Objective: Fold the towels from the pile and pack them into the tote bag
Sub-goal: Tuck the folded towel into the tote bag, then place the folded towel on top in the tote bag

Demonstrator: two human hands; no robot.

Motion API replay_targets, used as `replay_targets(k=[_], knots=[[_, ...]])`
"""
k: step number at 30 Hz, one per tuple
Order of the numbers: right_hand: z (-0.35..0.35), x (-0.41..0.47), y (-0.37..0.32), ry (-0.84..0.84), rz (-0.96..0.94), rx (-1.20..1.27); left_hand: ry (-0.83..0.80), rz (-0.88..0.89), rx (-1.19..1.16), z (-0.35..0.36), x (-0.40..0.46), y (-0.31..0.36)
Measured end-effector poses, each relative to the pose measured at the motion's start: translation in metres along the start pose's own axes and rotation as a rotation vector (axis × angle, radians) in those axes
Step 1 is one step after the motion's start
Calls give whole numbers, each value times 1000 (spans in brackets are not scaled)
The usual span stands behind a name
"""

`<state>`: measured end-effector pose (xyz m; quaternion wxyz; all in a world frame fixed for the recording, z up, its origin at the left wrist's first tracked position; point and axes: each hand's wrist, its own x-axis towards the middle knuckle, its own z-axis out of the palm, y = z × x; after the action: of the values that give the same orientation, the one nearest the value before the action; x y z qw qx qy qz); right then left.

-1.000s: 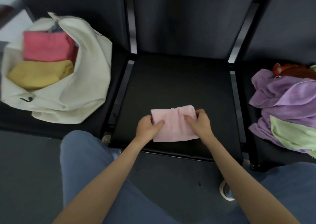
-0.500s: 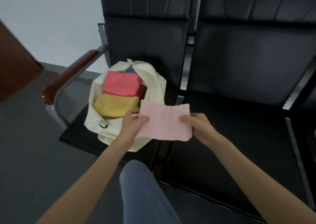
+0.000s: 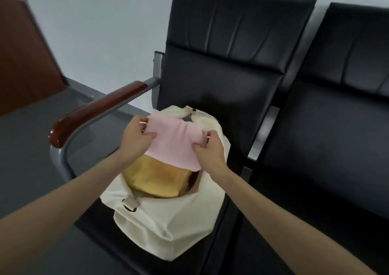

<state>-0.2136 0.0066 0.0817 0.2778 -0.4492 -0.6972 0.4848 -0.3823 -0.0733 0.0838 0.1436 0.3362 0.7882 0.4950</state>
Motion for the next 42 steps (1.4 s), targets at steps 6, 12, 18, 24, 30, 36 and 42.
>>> replay_targets(k=[6, 12, 18, 24, 30, 36, 42], knots=[[32, 41, 4, 123, -82, -120, 48, -3, 38, 16, 58, -29], [36, 23, 29, 3, -295, -459, 68, -94, 151, 36, 58, -59], [-1, -6, 40, -55, -442, -581, 89, 72, 326, 34, 17, -38], [-90, -54, 55, -60, -374, -771, -95, 233, 392, 48, -46, 7], [-214, -130, 93, 19, -117, -849, -291, 355, 344, 105, -121, 72], [-340, -216, 154, 178, 130, -855, -494, 459, 301, 199, -208, 134], [-435, -301, 235, 347, 345, -825, -753, 540, 321, 301, -301, 175]])
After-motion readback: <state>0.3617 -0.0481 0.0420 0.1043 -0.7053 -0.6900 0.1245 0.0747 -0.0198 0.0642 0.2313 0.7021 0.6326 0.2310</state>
